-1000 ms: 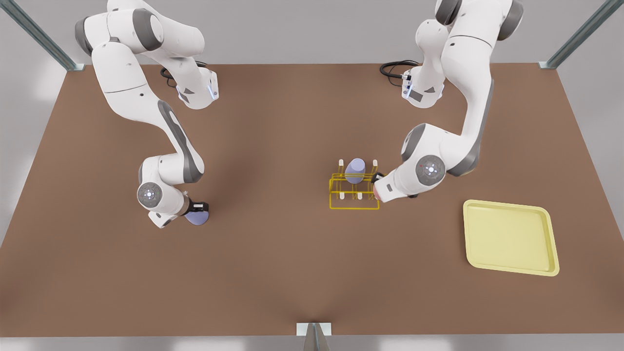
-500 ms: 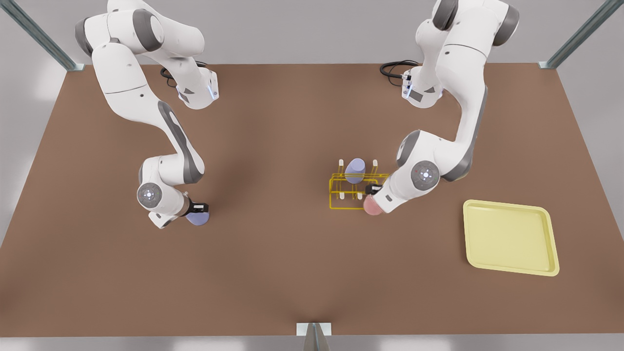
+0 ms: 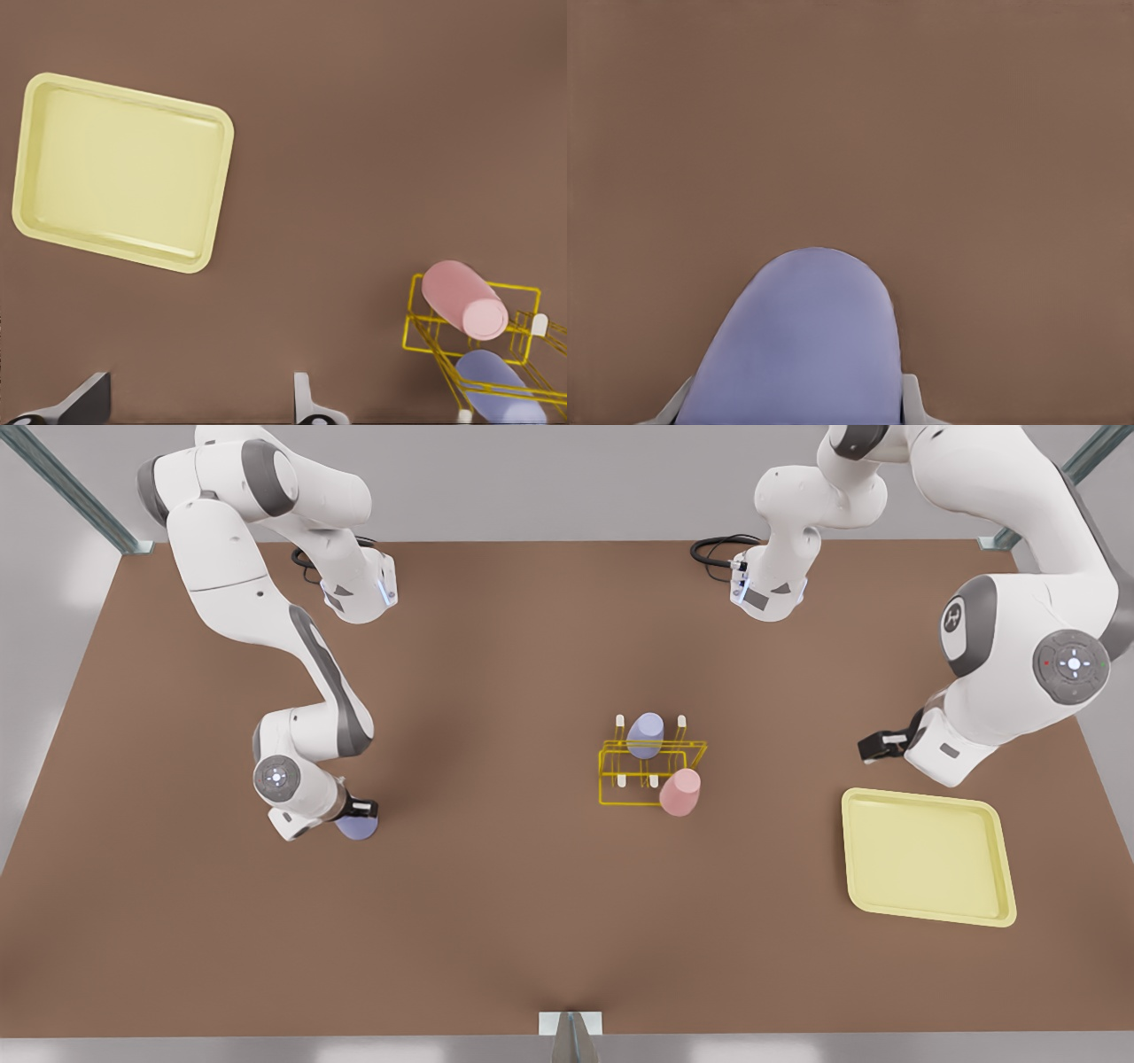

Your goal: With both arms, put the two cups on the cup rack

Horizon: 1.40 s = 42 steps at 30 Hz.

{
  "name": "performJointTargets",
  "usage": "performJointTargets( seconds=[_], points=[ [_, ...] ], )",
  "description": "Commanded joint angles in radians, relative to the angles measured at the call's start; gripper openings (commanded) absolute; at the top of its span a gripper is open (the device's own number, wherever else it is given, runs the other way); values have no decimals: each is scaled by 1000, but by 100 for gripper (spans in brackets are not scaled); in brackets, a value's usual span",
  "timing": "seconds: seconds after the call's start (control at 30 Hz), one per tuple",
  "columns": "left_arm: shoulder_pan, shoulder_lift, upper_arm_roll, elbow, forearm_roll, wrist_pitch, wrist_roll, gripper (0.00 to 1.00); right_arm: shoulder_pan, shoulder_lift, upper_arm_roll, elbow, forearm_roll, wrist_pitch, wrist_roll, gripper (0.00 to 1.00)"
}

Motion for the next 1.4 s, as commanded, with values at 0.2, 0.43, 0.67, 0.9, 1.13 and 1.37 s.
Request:
performJointTargets(
  seconds=[0.2, 0.43, 0.67, 0.9, 1.13, 1.37],
  points=[
    [0, 14, 0, 0, 2, -49, 135, 100, 5, -1, 114, 84, 82, -64, -173, 87],
    [2, 14, 0, 2, -1, -49, 133, 100, 8, -1, 246, 121, 81, -64, -173, 87],
    [0, 14, 0, 2, 0, -49, 132, 100, 12, 27, 368, 206, 81, -55, -212, 87],
    [5, 14, 0, 2, 0, -49, 136, 100, 80, 111, 437, 353, 81, -35, -218, 87],
    [5, 14, 2, 3, 0, -49, 135, 100, 152, 197, 479, 456, 81, 51, -218, 87],
    [6, 14, 2, 2, 0, -50, 135, 100, 175, 237, 549, 477, 81, 90, -219, 87]
  ],
)
